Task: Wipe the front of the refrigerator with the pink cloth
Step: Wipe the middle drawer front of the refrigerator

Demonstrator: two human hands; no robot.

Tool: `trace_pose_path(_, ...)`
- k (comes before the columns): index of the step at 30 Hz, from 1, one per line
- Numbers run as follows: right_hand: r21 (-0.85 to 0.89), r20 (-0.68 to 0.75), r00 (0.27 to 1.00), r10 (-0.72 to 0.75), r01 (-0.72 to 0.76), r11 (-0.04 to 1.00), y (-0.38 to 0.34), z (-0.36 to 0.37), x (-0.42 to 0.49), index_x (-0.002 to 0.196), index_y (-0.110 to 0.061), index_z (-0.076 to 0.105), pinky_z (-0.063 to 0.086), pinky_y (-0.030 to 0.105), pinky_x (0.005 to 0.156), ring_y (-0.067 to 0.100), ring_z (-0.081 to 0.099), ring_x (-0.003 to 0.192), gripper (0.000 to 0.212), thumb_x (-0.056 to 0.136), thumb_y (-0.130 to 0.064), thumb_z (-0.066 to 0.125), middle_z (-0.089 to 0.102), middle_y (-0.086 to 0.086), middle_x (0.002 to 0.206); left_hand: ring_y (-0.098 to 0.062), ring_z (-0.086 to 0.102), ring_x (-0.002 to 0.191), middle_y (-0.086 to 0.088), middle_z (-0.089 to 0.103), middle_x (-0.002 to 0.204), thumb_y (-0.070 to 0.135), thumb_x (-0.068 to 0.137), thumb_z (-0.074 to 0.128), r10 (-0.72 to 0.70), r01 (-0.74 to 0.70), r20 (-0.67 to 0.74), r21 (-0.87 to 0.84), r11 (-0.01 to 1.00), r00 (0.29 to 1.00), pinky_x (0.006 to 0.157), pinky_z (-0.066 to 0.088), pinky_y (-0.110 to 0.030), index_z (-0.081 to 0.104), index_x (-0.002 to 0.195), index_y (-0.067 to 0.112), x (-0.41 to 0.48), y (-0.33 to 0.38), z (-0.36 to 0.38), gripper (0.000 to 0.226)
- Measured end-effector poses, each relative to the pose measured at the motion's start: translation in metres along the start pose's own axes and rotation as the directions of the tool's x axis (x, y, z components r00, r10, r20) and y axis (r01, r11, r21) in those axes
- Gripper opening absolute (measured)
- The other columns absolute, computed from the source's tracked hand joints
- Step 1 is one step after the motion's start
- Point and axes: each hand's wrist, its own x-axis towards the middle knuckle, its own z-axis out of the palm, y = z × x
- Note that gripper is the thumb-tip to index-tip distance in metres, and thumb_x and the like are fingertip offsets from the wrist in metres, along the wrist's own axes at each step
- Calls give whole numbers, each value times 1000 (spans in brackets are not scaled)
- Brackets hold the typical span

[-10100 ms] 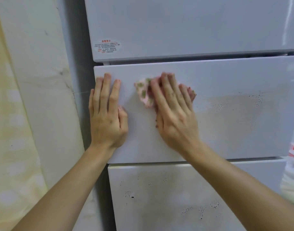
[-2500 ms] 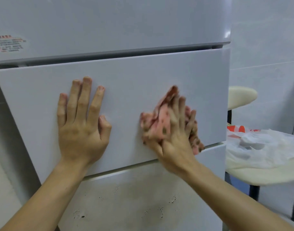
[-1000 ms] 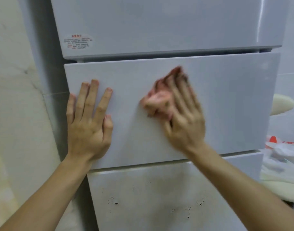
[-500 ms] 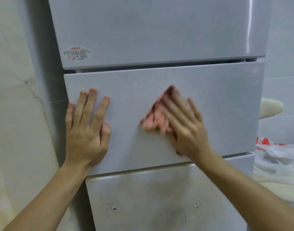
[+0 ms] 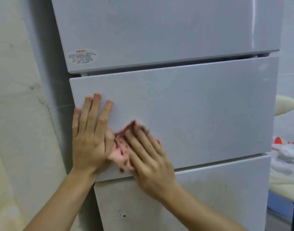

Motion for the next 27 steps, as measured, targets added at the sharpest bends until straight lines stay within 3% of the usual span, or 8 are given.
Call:
trace_pose_path(2, 10, 87, 992, -92, 91, 996, 4, -5, -13, 153, -11, 51, 31, 45, 127, 28, 30, 158, 62, 94, -11, 70, 41, 8, 165, -30, 16, 161, -13, 22, 172, 19, 101, 36, -33, 33, 8, -18, 999, 999, 131, 7, -49, 31, 162, 11, -1, 0, -2, 62)
trace_pose_path(6, 61, 170, 961, -220, 212, 975, 40, -30, 5, 151, -13, 54, 30, 46, 128, 26, 32, 157, 47, 105, -7, 47, 44, 8, 162, -29, 16, 161, -11, 21, 173, 22, 101, 36, -58, 58, 34, 7, 998, 998, 131, 6, -49, 33, 162, 14, -5, -9, -11, 62)
trace_pose_path(9, -3, -33, 999, 40, -40, 999, 90, -51, 48, 151, -5, 52, 24, 47, 129, 30, 34, 156, 53, 99, 4, 47, 44, 16, 161, -30, 16, 161, -10, 22, 173, 23, 102, 36, -66, 63, 50, 61, 996, 997, 130, 8, -54, 35, 162, 17, -13, -25, -21, 61)
trace_pose_path(12, 8, -200, 910, 364, -370, 929, 109, -55, 96, 153, 0, 48, 20, 48, 131, 33, 28, 157, 55, 98, -2, 49, 38, 19, 165, -30, 14, 162, -9, 19, 174, 29, 102, 37, -124, 118, 57, 98, 988, 991, 128, 8, -61, 32, 163, 22, -19, -44, -29, 61)
trace_pose_path(15, -49, -280, 872, 401, -431, 901, 73, -33, 112, 151, -3, 51, 22, 51, 130, 40, 29, 156, 50, 104, -17, 45, 39, 20, 165, -32, 7, 162, -8, 13, 175, 43, 103, 38, -177, 166, 88, 123, 978, 980, 124, 0, -70, 26, 164, 31, -23, -58, -31, 64)
trace_pose_path(18, -44, -167, 940, 296, -307, 951, 30, -13, 97, 156, -8, 48, 19, 50, 130, 38, 24, 159, 55, 109, -34, 39, 31, 19, 168, -32, -4, 162, -5, 2, 176, 62, 102, 33, -233, 214, 137, 140, 967, 963, 118, -9, -76, 16, 165, 41, -26, -64, -33, 69)
trace_pose_path(21, 13, 48, 997, 54, -54, 998, -6, 2, 54, 157, -11, 46, 22, 51, 130, 34, 20, 160, 57, 108, -39, 49, 27, 16, 170, -29, -12, 162, 2, -6, 176, 75, 98, 28, -299, 281, 168, 119, 952, 940, 116, -12, -77, 10, 165, 43, -26, -67, -36, 77)
trace_pose_path(27, 74, 291, 875, -388, 384, 920, -1, 3, 0, 159, -19, 43, 27, 43, 129, 25, 21, 161, 48, 112, -19, 42, 31, 8, 170, -27, -12, 162, 3, -4, 176, 71, 96, 36, -312, 303, 172, 76, 950, 934, 117, -11, -78, 9, 168, 31, -25, -67, -37, 87)
